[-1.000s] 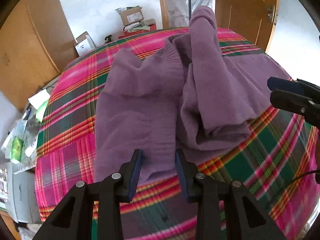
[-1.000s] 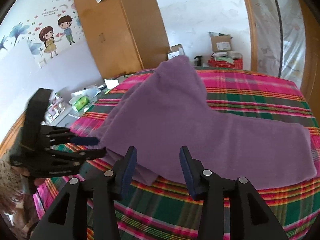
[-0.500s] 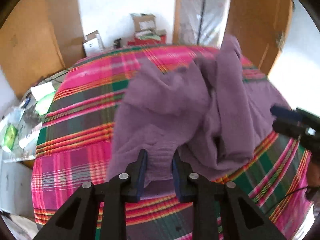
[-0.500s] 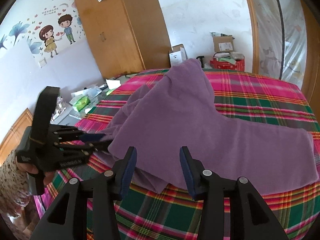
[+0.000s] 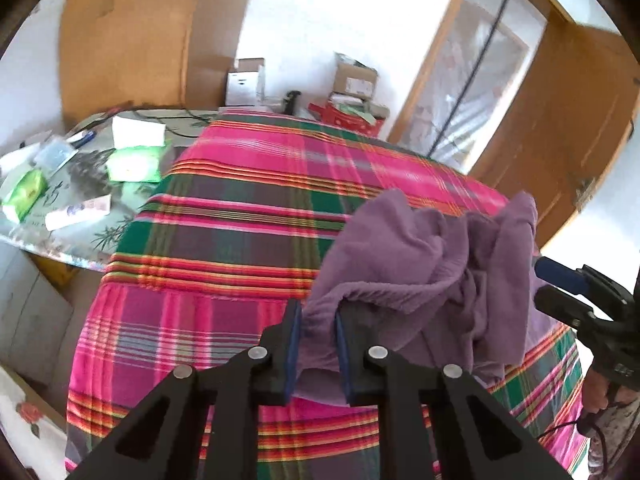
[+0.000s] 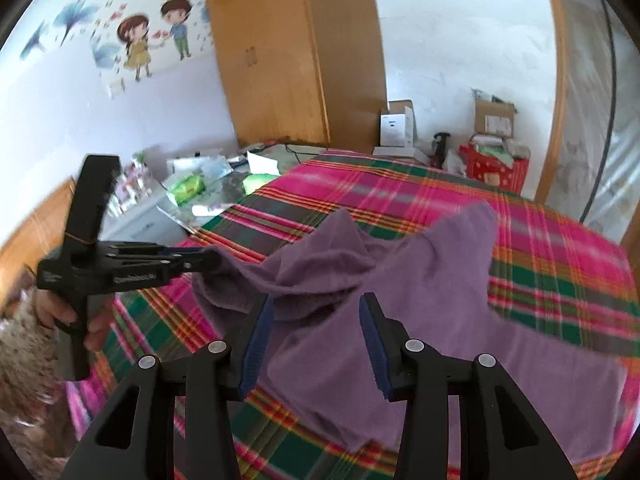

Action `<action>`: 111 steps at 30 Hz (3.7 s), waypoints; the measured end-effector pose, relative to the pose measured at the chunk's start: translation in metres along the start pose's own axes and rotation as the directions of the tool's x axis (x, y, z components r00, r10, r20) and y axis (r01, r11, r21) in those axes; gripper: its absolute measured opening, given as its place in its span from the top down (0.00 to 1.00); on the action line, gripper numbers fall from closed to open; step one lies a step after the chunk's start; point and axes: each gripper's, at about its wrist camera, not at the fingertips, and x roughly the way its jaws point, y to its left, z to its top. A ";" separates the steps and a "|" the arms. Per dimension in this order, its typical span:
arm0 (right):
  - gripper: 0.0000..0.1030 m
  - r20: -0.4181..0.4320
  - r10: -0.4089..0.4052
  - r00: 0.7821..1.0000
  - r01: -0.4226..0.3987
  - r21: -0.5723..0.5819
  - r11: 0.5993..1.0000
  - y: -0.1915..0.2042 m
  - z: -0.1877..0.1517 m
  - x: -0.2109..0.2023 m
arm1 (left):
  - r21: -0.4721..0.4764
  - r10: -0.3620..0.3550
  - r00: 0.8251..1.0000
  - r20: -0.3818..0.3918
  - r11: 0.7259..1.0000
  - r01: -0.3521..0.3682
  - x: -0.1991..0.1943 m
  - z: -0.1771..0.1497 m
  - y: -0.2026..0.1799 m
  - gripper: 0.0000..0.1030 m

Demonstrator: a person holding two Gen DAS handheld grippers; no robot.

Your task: Fold clothes

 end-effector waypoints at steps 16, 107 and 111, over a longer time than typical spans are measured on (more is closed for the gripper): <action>0.55 -0.131 -0.316 0.940 0.273 -0.270 0.923 -0.019 0.042 0.056 | -0.101 0.019 1.000 -0.008 0.995 -0.019 0.005 -0.011 0.044 0.90; 0.89 0.027 -0.210 0.977 0.210 -0.236 0.949 -0.018 0.095 0.063 | 0.091 -0.116 0.984 0.136 0.990 0.104 -0.034 -0.027 0.045 0.95; 0.89 0.089 -0.187 0.978 0.204 -0.267 0.942 0.005 0.109 0.051 | 0.045 -0.142 0.977 0.162 0.990 0.136 -0.051 -0.039 0.048 0.96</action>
